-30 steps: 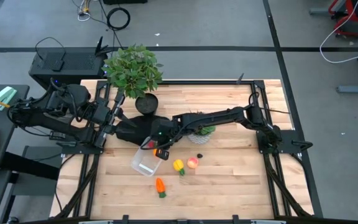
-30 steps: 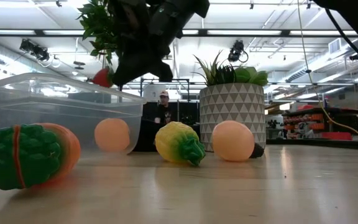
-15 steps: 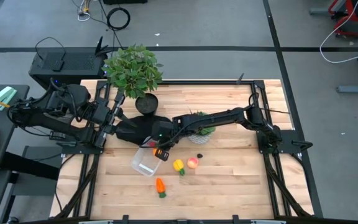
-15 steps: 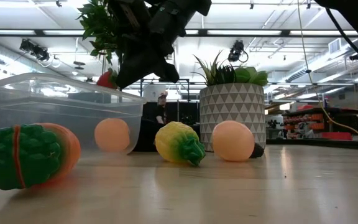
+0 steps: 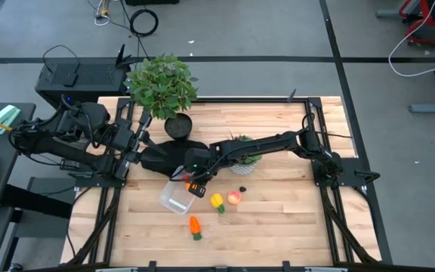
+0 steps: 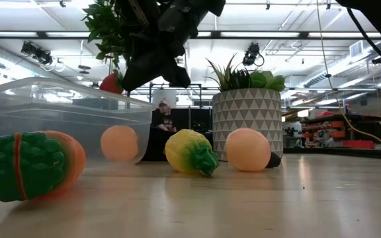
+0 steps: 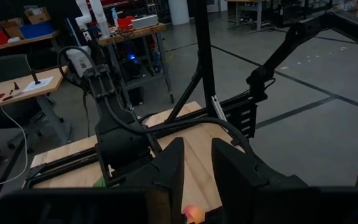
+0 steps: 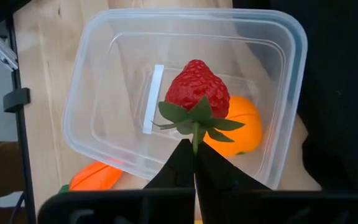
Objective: Pick and placing Produce into tupperware
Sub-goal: Put the strawberry into the transparent bin
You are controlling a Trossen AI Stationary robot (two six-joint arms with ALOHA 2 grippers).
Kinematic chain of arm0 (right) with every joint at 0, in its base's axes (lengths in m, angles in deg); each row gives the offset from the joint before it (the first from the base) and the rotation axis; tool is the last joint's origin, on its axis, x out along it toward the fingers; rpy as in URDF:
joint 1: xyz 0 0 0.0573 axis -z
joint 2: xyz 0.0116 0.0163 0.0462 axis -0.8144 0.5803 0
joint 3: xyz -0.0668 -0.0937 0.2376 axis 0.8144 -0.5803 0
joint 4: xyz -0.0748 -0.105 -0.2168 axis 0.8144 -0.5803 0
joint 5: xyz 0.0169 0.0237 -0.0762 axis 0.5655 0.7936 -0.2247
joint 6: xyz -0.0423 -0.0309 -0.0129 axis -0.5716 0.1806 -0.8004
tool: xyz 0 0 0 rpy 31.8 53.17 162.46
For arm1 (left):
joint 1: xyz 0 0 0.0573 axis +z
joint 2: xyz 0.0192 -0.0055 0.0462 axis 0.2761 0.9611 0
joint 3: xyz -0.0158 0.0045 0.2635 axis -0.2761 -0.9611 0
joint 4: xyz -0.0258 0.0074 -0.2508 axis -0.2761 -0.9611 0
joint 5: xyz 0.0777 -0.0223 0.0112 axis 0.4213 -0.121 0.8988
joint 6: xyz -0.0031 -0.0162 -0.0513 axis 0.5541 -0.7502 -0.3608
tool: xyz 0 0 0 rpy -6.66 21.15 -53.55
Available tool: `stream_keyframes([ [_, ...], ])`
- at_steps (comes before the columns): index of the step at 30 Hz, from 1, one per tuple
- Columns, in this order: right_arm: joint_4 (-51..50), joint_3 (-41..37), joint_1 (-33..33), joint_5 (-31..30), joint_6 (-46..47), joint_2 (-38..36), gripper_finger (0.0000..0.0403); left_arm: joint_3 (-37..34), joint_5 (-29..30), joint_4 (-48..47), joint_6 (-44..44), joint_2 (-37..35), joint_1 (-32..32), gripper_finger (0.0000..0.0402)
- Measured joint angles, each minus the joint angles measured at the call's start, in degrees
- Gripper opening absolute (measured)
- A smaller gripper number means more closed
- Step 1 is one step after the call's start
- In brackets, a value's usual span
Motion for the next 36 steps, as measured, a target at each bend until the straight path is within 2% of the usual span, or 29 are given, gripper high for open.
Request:
stream_keyframes([
  [20, 0.0, 0.0, 0.0, 0.9, -0.7, 0.0, 0.0005, 0.0, 0.0, 0.0, 0.0, 0.0, 0.0, 0.0094],
  [36, 0.1, 0.0, 0.0, 1.5, -1.3, 0.0, 0.0031, 0.0, 0.0, 0.0, 0.1, 0.0, 0.0, 0.0094],
])
